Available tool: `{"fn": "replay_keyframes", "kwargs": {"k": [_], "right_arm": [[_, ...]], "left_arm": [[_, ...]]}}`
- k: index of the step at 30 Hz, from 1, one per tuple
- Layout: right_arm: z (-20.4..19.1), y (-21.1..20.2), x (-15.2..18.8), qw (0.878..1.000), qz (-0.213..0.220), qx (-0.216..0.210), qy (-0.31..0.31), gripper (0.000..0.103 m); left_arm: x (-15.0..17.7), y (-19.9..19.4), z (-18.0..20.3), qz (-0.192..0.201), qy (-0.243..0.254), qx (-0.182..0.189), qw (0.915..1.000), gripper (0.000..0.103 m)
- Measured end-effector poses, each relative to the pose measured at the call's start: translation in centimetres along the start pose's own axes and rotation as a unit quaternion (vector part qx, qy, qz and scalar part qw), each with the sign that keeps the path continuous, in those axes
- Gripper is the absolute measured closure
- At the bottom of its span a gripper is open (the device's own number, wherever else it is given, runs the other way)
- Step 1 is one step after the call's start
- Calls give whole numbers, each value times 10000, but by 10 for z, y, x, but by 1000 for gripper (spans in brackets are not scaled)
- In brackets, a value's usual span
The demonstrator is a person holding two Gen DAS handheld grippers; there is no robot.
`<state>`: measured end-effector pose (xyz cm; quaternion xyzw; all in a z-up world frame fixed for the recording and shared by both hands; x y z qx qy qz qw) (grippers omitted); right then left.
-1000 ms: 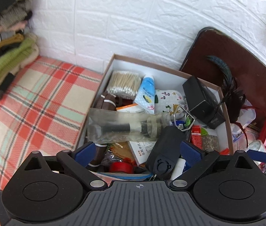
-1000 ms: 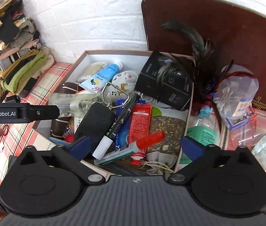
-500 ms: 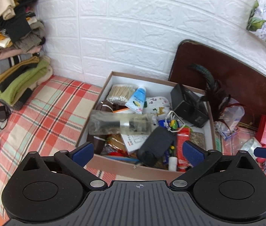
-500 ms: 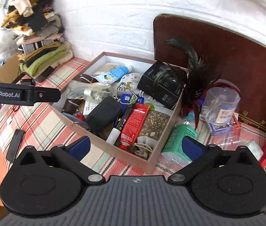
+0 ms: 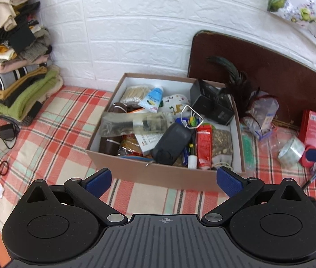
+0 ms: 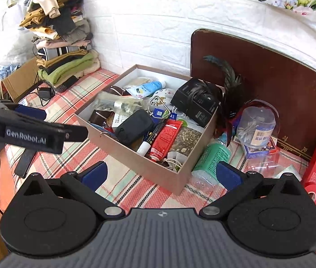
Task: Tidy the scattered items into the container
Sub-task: 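Withdraw both open tools back from the box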
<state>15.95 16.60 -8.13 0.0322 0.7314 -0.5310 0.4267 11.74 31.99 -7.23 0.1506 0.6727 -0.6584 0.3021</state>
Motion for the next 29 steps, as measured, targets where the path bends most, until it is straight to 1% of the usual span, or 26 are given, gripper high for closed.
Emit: {"fn": "replay_keyframes", "kwargs": {"k": [4,11,20,29], "right_arm": [[-4,-6,3,10000,30,-4,-39,0],[-11,-12,10,10000,17,0,-79,0],[-19,-14,14,9999,11,-10,-99,0],[-24,-12,14,9999,-28,6,-127,0]], "left_arm": [[7,-5,3,-72,-12,-1,10000,0],[15,-12,7,-69,59,31,10000,0],[17,-19,6,45,138,68,9999,0],[19,-21,1,27,109,104,9999,0]]}}
Point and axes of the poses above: each gripper's, at about its wrist camera, not at the fingertips, and y roughly the way its jaws point, z to its right, x to its underside, the point moved 9 cm from there along y, roughly the way its jaws point, and after that the axes turned 2 degrees about x, right-handed, at the moved point
